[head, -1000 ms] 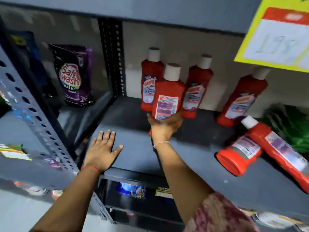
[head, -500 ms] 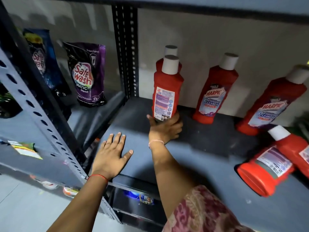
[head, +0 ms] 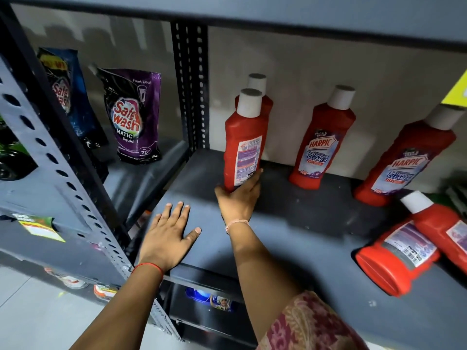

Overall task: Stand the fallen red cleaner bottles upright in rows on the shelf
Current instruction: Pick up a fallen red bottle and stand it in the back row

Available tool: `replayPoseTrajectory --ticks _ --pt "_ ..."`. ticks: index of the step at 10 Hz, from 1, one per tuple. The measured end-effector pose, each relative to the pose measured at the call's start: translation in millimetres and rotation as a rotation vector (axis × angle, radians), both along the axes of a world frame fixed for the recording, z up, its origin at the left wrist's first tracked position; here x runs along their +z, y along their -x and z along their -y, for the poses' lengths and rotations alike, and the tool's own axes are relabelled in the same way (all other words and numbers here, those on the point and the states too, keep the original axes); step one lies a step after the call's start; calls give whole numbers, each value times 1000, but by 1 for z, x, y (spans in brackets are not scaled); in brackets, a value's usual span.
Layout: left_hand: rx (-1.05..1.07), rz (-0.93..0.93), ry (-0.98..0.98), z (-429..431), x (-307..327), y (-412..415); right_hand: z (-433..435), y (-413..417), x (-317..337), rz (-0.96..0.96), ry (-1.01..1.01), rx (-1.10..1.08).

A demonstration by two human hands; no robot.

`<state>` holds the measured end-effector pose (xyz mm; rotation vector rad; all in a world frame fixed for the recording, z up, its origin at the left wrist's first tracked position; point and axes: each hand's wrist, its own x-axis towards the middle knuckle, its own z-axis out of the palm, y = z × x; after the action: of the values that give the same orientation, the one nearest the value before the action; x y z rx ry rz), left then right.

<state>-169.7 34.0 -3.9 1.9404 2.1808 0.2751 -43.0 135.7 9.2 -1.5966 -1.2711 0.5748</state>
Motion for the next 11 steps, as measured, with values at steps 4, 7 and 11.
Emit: replayPoseTrajectory --ticks 4,7,11 --pt "-3 -11 15 1 2 -1 -6 -51 4 -350 87 359" --pt "-2 -16 5 1 0 0 -11 -67 1 -209 157 361" --pt "-2 -12 11 -1 -2 1 -14 -70 -4 -31 195 457"
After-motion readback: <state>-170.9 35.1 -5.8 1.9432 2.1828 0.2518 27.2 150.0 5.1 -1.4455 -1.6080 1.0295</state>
